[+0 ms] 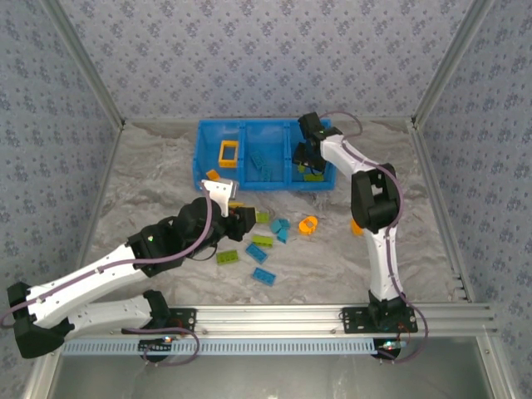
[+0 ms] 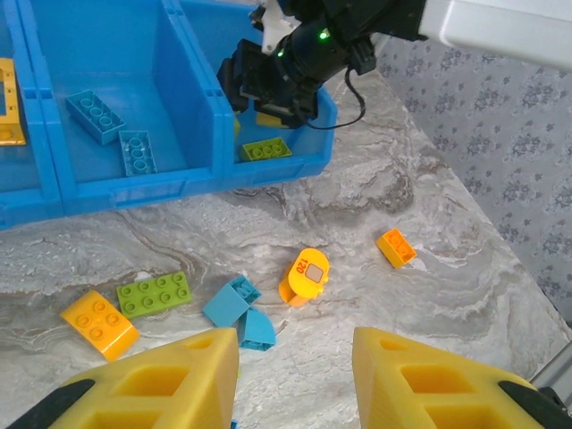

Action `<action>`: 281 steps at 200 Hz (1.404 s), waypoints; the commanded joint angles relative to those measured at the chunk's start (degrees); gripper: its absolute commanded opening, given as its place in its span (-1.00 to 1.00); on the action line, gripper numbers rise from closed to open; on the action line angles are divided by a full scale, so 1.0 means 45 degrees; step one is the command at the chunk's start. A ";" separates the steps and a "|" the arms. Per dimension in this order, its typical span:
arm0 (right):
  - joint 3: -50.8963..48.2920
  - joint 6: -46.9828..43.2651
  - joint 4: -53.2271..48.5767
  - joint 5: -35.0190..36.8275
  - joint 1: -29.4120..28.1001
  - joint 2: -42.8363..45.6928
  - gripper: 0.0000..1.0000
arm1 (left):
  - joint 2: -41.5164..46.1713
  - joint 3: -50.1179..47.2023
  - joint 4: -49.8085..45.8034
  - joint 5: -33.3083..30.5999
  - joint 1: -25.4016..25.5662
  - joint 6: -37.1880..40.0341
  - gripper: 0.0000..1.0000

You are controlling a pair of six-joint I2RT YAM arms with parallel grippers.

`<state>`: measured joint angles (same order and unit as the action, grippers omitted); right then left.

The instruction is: Sort the legos into containers by color

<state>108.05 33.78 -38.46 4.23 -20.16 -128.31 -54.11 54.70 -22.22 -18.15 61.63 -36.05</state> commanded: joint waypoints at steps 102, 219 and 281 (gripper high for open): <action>-0.5285 -0.2753 0.4350 0.3109 -0.2419 1.0549 0.05 | -0.0909 0.0517 -0.2967 -0.0911 0.0094 -0.2546 -0.25; -1.4648 -0.2866 0.5886 0.2997 -0.8685 1.9011 0.31 | -0.1554 0.0084 -0.4988 0.1462 -0.3605 -0.2431 -0.18; -1.6003 -0.2182 0.6591 0.4281 -1.0993 1.8412 0.35 | -0.3364 -0.0061 -0.5816 0.1627 -0.3744 -0.4010 0.00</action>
<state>36.99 21.65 -11.68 19.88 -67.99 -44.18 -67.42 55.11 -44.29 -11.94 44.84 -50.57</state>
